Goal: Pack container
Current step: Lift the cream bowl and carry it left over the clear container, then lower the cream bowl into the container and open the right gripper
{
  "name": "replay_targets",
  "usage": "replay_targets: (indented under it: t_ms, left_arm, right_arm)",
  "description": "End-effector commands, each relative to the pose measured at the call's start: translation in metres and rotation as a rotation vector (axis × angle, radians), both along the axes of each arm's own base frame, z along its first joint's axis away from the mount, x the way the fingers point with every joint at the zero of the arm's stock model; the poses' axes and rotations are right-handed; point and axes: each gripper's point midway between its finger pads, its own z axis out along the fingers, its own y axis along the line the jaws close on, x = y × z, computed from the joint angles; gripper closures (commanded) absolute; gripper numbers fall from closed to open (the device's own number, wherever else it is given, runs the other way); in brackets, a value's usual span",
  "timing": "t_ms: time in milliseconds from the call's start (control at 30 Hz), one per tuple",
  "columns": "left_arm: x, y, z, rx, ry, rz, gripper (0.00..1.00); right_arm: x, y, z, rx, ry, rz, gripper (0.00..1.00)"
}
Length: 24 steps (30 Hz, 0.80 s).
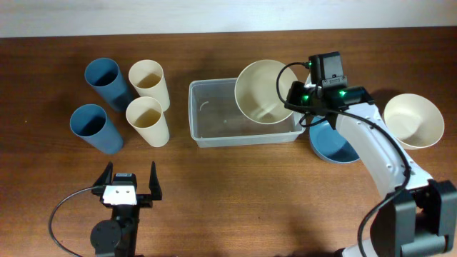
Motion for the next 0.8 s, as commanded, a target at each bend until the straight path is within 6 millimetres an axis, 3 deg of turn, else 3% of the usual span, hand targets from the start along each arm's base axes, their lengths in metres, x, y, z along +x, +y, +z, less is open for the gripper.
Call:
replay_targets:
  t_ms: [0,267,767]
  left_arm:
    - [0.0,-0.001,-0.001,0.015,-0.002,-0.009,0.0]
    - [0.0,-0.001,-0.001,0.015,-0.002,-0.009,0.0]
    - [0.0,-0.001,-0.001,0.015,-0.002,-0.009,0.0]
  right_arm:
    - [0.007,0.005,-0.001,0.013,0.006,-0.025,0.96]
    - [0.004,0.007,-0.021,0.015,0.064,-0.017,0.96]
    - [0.0,0.007,-0.039,0.026,0.123,-0.056,0.96]
